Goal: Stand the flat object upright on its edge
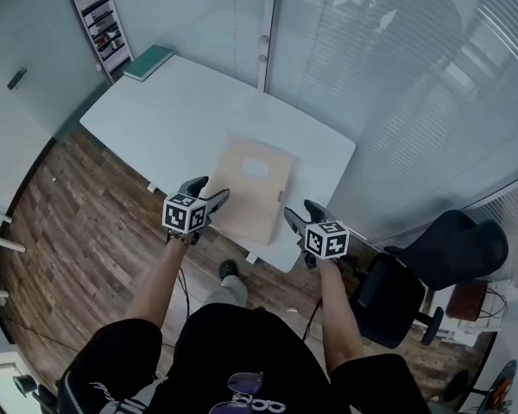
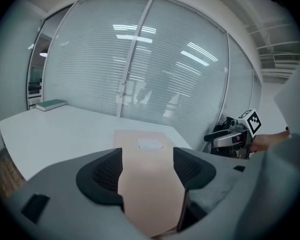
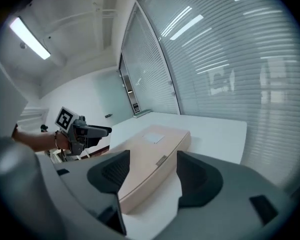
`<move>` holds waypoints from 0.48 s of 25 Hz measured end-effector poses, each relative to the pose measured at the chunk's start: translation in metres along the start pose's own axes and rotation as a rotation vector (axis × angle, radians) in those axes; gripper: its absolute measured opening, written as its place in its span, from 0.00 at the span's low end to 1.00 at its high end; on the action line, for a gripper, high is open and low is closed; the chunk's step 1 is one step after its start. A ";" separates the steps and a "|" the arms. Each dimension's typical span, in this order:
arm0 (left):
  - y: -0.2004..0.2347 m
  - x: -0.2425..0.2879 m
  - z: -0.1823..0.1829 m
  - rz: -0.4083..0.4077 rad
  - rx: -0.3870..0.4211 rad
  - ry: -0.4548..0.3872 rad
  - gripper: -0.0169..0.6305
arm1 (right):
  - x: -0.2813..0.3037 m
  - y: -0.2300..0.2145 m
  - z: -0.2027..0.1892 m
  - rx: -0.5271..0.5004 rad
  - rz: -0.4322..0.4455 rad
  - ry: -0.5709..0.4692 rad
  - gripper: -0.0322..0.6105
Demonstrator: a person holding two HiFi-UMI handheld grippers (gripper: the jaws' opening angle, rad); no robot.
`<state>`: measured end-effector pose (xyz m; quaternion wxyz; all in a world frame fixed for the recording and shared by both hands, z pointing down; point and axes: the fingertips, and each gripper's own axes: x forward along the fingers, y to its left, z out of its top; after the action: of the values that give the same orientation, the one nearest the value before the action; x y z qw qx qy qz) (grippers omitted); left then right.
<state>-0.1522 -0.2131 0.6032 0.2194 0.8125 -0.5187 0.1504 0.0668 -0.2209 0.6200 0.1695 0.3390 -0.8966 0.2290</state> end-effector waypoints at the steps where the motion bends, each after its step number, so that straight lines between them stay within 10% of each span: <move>1: 0.005 0.004 -0.003 -0.010 -0.005 0.019 0.50 | 0.007 -0.001 0.000 0.023 0.011 0.005 0.50; 12: 0.048 0.051 -0.027 -0.132 -0.117 0.169 0.56 | 0.077 -0.016 -0.019 0.153 0.039 0.137 0.53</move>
<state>-0.1752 -0.2566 0.6607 0.3187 0.8151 -0.4518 0.1731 0.0255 -0.2626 0.6763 0.1996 0.3172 -0.8692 0.3227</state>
